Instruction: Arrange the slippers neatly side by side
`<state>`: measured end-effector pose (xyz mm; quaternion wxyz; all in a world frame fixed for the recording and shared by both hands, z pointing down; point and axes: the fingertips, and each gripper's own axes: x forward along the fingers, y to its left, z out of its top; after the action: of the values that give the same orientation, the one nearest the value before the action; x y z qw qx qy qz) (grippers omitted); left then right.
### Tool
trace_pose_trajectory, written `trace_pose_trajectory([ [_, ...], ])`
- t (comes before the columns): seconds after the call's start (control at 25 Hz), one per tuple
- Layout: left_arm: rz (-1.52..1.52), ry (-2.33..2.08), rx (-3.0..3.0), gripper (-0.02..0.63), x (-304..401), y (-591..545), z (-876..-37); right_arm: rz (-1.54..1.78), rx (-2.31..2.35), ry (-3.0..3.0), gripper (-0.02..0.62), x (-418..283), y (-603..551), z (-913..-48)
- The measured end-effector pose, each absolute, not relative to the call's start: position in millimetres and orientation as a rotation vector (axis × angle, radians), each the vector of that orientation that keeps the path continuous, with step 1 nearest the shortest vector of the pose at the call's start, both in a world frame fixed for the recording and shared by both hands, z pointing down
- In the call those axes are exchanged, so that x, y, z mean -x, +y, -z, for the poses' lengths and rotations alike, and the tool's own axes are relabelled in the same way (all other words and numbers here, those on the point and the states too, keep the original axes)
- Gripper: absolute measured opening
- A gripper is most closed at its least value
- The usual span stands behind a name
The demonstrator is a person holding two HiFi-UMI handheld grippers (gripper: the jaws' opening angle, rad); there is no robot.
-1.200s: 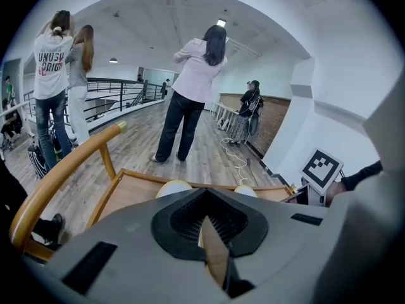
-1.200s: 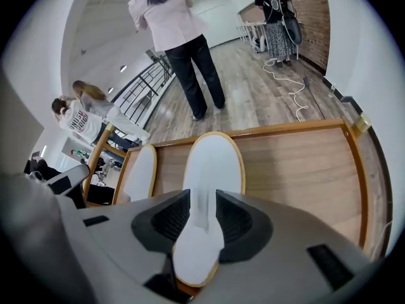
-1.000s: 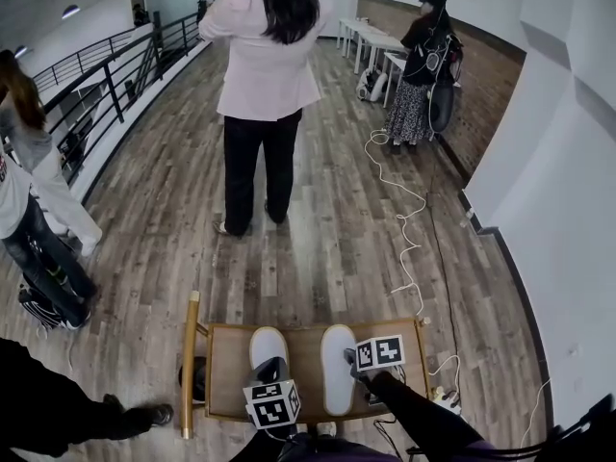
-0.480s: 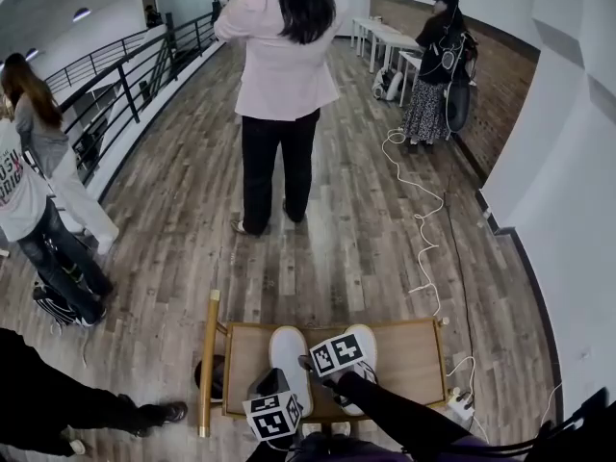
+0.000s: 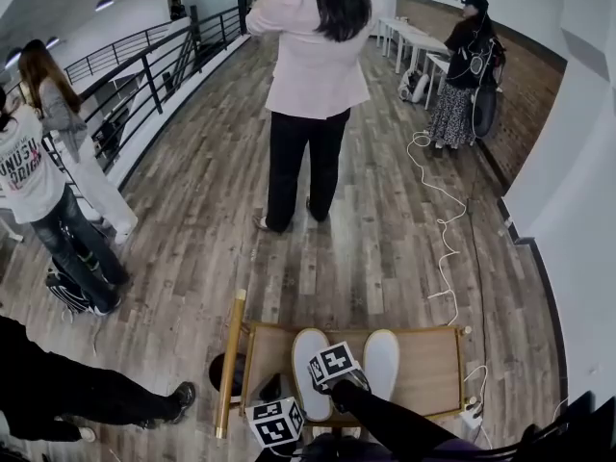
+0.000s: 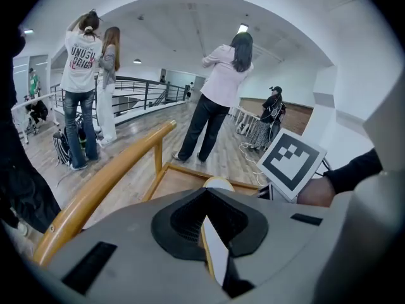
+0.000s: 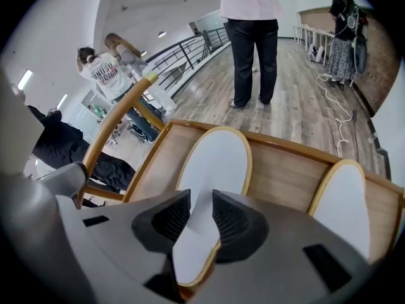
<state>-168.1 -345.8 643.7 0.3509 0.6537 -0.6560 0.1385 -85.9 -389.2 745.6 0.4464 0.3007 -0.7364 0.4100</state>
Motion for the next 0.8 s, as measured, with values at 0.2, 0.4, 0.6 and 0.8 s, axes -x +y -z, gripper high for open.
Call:
trace_pose_trajectory([
  [0.2,-0.362,-1.704,-1.683,-0.002,173.1,-345.8,-646.0,-1.008,-0.765,-1.800,0.015,82.2,-386.6,-750.5],
  [0.4,-0.367,-1.689,-1.694,-0.002,166.7,-351.3,-648.2,-1.074,-0.797,-1.814,0.009,74.2,-389.6,-748.1],
  [0.6,-0.376,-1.672,-1.726,-0.002,155.5,-355.5,-643.4,-1.108,-0.780,-1.845,0.009,66.8,-388.2,-744.8],
  [0.8,-0.383,-1.667,-1.714,-0.002,155.3,-354.3,-647.1,-1.120,-0.805,-1.824,0.005,51.9,-393.7,-744.2],
])
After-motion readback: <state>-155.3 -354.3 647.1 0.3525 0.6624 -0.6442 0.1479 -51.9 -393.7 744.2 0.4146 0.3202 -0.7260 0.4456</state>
